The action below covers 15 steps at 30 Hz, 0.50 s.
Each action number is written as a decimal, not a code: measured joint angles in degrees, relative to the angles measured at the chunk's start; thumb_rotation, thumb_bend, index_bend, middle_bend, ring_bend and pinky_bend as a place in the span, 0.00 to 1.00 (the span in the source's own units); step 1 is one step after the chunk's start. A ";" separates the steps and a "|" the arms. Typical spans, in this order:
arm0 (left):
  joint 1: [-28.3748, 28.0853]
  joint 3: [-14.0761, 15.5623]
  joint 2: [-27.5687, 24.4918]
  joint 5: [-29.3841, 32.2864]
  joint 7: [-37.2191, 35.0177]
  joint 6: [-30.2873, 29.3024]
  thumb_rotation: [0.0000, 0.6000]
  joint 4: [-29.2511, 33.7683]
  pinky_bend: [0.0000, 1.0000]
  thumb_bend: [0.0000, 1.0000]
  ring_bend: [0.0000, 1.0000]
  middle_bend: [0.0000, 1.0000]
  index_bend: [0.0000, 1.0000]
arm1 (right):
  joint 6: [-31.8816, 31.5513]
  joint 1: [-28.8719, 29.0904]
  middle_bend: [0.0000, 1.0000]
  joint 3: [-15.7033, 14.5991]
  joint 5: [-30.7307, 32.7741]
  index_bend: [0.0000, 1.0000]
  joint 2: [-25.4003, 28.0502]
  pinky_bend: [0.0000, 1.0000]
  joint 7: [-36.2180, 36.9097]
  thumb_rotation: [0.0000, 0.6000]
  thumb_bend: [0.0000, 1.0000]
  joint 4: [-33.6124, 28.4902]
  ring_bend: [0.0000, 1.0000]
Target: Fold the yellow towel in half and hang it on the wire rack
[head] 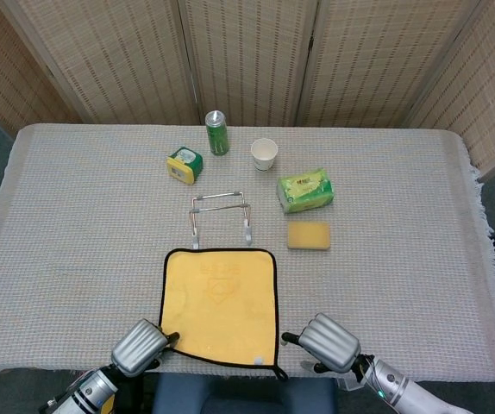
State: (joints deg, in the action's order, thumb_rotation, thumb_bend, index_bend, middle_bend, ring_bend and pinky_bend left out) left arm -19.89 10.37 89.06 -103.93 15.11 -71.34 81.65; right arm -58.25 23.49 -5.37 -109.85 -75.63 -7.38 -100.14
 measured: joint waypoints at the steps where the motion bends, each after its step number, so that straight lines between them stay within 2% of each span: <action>1: 0.06 0.04 0.01 0.00 -0.05 -0.09 1.00 -0.01 0.89 0.49 0.81 0.88 0.59 | 0.66 0.38 0.87 -0.08 0.16 0.38 -0.64 1.00 -0.34 1.00 0.21 0.21 1.00; 15: 0.45 0.33 0.04 -0.11 0.21 -0.55 1.00 -0.07 0.89 0.49 0.81 0.88 0.59 | 7.04 4.80 0.87 -0.45 3.77 0.39 -8.54 1.00 -4.97 1.00 0.21 4.07 1.00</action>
State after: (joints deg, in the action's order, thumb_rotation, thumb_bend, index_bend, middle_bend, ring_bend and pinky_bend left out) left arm -19.44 10.70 89.10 -104.04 15.32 -71.88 81.58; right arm -51.21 28.29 -5.82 -106.08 -84.17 -12.35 -96.07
